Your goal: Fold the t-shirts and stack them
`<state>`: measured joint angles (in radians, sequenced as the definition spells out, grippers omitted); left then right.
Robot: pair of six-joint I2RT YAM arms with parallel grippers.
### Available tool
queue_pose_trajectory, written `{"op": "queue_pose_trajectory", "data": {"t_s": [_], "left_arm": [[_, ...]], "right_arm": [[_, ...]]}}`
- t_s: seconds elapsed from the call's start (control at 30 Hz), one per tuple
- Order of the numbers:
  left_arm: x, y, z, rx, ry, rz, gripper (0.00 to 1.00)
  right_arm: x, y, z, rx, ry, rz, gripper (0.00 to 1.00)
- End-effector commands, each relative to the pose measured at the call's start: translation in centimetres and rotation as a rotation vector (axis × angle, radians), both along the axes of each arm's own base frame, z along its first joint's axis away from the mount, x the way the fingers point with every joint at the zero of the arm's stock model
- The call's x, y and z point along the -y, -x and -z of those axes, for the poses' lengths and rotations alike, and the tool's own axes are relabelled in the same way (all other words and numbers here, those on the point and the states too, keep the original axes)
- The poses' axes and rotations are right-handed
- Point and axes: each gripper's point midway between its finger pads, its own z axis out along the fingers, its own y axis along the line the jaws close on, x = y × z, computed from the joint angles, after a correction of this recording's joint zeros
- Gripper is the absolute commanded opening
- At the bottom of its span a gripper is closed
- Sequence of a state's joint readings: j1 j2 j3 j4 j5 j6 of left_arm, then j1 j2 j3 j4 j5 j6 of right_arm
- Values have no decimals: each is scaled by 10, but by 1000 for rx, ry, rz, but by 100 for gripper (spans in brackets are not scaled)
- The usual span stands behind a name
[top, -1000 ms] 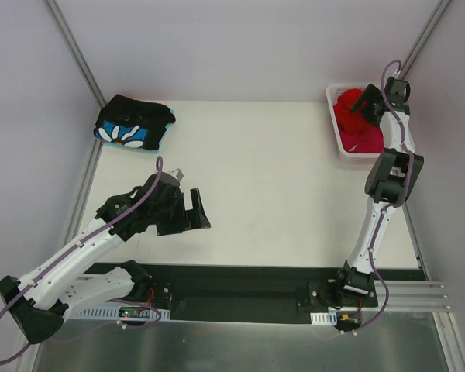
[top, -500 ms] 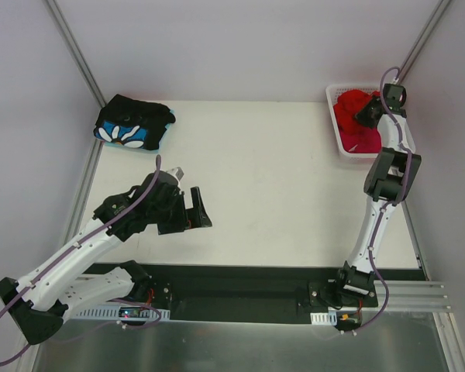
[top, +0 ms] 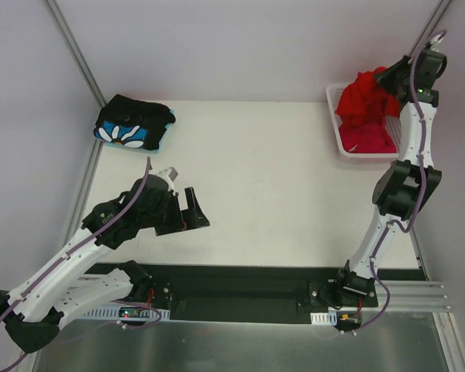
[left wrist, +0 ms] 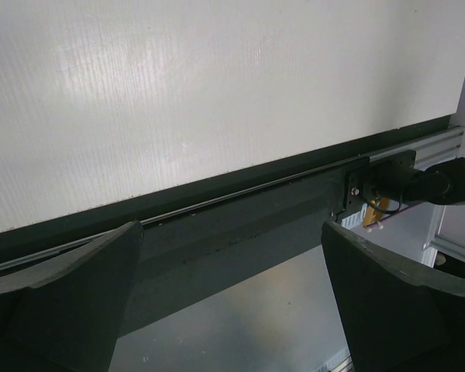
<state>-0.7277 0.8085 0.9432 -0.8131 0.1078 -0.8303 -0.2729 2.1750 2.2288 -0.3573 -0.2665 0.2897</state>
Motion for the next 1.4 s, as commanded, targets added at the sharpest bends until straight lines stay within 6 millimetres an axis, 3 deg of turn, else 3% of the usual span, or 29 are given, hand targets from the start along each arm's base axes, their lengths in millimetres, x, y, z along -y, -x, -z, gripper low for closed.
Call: {"op": "queue_pose_trajectory", "data": {"t_s": [0.0,0.1,0.17,0.27,0.37,0.47,0.5,0.8,1.0,1.13,1.37], "left_arm": [[1,8,0,-4,38,10,99],[-1,12,0,1,52,12,99],[-2,13,0,1,56,8,99],[-4,15,0,10,68,1,99],[-6,15,0,17,77,-16,99],[-6,15,0,21,89,-22,99],[-6,15,-1,25,93,-22,99],[-8,13,2,35,89,-36,99],[-4,10,0,42,100,-35,99],[-4,9,2,42,100,-37,99],[-2,9,0,48,105,-27,99]], "right_arm": [[-30,63,-238,562,-8,-93,1],[-52,111,-318,776,-54,-161,1],[-65,153,-373,936,-134,-204,1],[-81,208,-428,1076,-278,-283,1],[-102,250,-452,1135,-432,-402,1],[-109,258,-443,1104,-517,-453,1],[-116,273,-445,1100,-532,-477,1],[-150,305,-430,1021,-562,-553,1],[-201,321,-417,925,-556,-655,1],[-233,343,-411,900,-590,-743,1],[-239,374,-395,856,-532,-734,0]]}}
